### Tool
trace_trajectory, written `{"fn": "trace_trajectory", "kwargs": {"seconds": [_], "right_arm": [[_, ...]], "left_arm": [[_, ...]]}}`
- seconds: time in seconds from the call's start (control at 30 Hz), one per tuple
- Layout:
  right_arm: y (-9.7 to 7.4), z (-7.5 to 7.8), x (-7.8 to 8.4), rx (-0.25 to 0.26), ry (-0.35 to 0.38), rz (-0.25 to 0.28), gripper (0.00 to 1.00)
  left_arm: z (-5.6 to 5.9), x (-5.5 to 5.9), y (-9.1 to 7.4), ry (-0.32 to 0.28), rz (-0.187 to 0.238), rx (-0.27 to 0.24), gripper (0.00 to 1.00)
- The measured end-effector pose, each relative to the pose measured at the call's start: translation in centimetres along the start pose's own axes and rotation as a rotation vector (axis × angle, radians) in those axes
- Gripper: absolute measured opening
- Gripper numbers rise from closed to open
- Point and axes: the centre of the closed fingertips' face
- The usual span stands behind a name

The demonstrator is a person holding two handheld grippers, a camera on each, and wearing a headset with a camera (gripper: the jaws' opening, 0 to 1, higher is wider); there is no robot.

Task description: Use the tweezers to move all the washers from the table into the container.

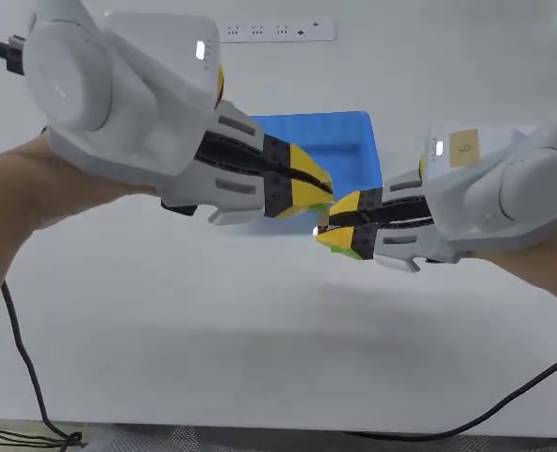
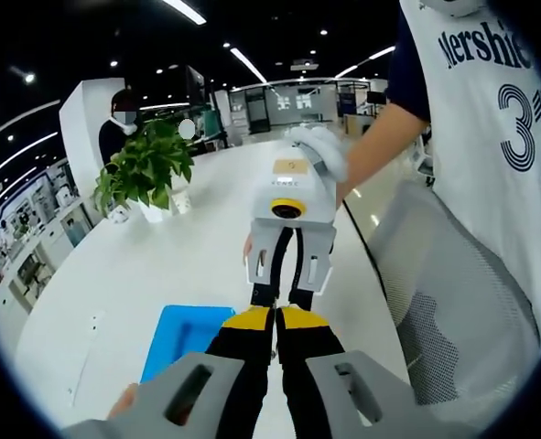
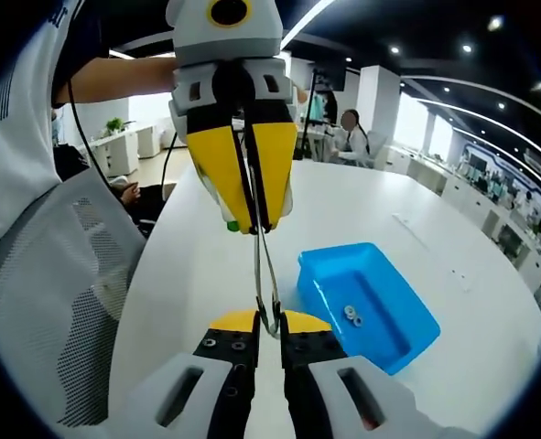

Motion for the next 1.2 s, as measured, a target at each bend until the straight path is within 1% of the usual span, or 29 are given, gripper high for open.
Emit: {"fn": "trace_trajectory", "kwargs": {"seconds": [0.07,0.2,0.3,0.33,0.47,0.5,0.53,0.63,0.7,0.83,1.0,1.1,1.2], "right_arm": [[0.1,0.7,-0.6,0.010,-0.017,0.002,0.09],[0.4,1.7,-1.3,0.016,-0.035,0.007,0.09],[0.6,2.3,-1.7,0.020,-0.045,0.009,0.09],[0.8,2.6,-1.8,0.021,-0.048,0.008,0.09],[1.4,3.6,-2.3,0.029,-0.054,0.017,0.09],[1.5,3.7,-2.4,0.030,-0.053,0.020,0.09],[1.6,4.0,-2.4,0.031,-0.053,0.022,0.09],[2.1,4.9,-2.5,0.037,-0.049,0.028,0.09],[2.4,5.5,-2.5,0.045,-0.046,0.032,0.09],[2.9,6.2,-2.2,0.048,-0.038,0.033,0.09],[3.4,7.1,-1.2,0.055,-0.033,0.020,0.09],[4.0,8.1,-0.1,0.059,-0.027,0.006,0.09],[4.2,8.6,0.6,0.061,-0.013,0.002,0.10]], "left_arm": [[-0.7,-0.2,-0.4,0.007,0.010,-0.013,0.05],[-1.7,-0.6,-0.8,0.030,0.007,-0.021,0.05],[-2.3,-0.7,-0.9,0.029,0.014,-0.025,0.06],[-2.6,-0.7,-0.9,0.037,0.009,-0.029,0.06],[-3.3,-0.9,-1.0,0.049,0.014,-0.028,0.06],[-4.1,-0.6,-0.9,0.050,0.016,-0.027,0.06],[-4.4,-0.5,-0.9,0.052,0.016,-0.028,0.06],[-5.3,-0.4,-1.1,0.067,0.012,-0.032,0.06],[-5.6,-0.3,-1.2,0.062,0.012,-0.030,0.06],[-6.5,0.2,-1.2,0.067,0.005,-0.032,0.06],[-7.2,1.3,-0.9,0.061,-0.010,-0.024,0.06],[-7.8,2.0,-0.6,0.063,-0.021,-0.020,0.06],[-8.5,2.8,-0.1,0.045,-0.022,-0.016,0.06]]}}
Point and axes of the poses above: the centre of the closed fingertips' face, and the gripper's own axes: y roughly forward along the fingers, z roughly to its right, x roughly out of its underside, and after that the axes turned 8 degrees about z, right-handed
